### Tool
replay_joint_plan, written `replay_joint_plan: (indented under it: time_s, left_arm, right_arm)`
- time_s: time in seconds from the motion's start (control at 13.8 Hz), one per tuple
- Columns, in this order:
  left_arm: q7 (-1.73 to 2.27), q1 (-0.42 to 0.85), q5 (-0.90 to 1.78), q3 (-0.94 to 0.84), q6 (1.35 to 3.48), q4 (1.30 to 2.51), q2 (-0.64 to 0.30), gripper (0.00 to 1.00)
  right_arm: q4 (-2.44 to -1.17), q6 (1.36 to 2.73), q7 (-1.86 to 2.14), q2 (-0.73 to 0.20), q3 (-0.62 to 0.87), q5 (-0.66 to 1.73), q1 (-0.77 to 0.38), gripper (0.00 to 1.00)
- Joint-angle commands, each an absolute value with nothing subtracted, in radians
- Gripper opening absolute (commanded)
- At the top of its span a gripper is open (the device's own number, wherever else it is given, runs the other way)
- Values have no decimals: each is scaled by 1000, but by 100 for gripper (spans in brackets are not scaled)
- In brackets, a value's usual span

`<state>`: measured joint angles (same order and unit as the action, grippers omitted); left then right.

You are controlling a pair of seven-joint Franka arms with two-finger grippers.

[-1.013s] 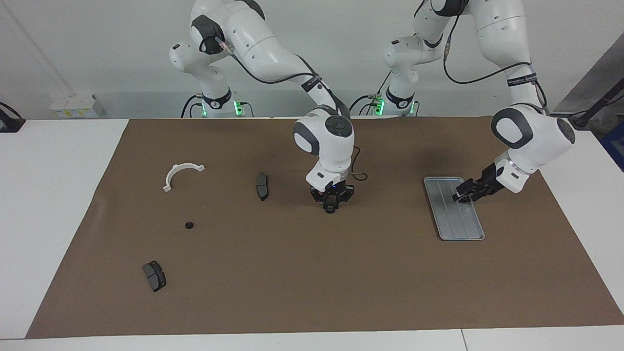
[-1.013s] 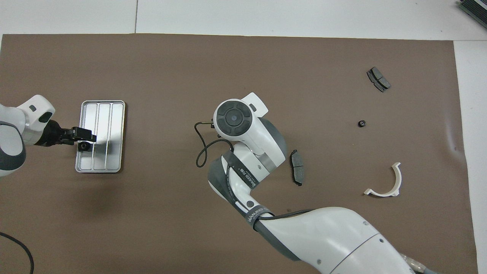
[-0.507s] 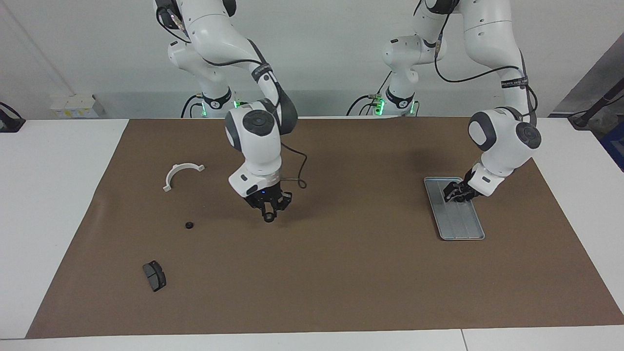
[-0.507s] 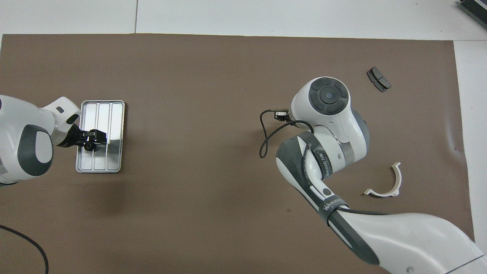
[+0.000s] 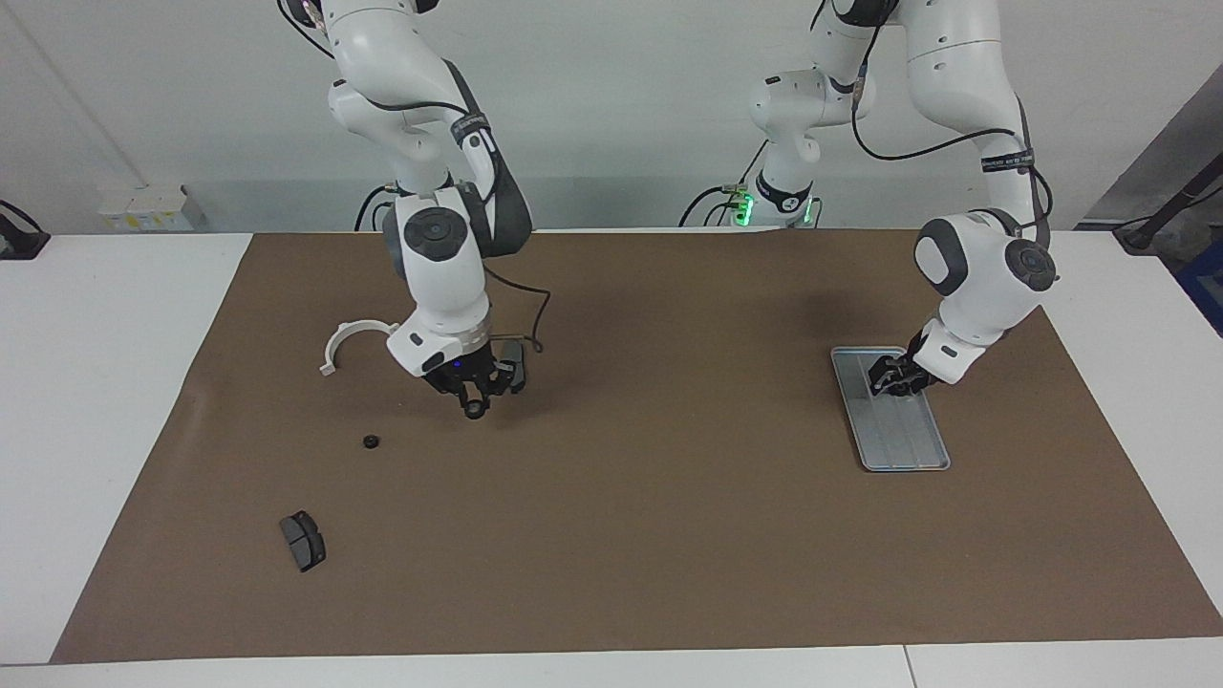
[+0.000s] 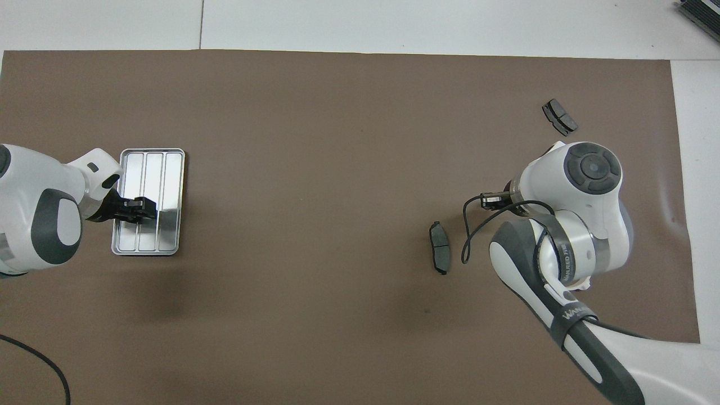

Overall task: Place bearing gear from tray to pile
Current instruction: 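Carry the gear to the center with the left gripper and release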

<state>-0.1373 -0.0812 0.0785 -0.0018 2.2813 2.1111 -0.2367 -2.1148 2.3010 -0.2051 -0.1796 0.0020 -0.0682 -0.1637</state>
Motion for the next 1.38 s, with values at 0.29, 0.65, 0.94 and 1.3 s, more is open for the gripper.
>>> replay_joint_plan:
  time_s: [0.29,0.65,0.94,1.3]
  left_arm:
    - [-115,-61,51,5,2290,2083,-222,16]
    - [100,59,52,2,2272,1976,-253,10]
    - [411,286,52,3,2284,1997,-250,11]
    - [664,538,51,-2,2356,2019,-253,19]
  right_arm:
    - [-2289,2436,-127,-114,17,-51,-104,55]
    - [-2223,2419,-129,-121,17,-51,-107,100]
    - [-2067,2277,-126,-150,15,-51,-113,100]
    - [-1898,2161,-141,-190,20,-51,-126,100]
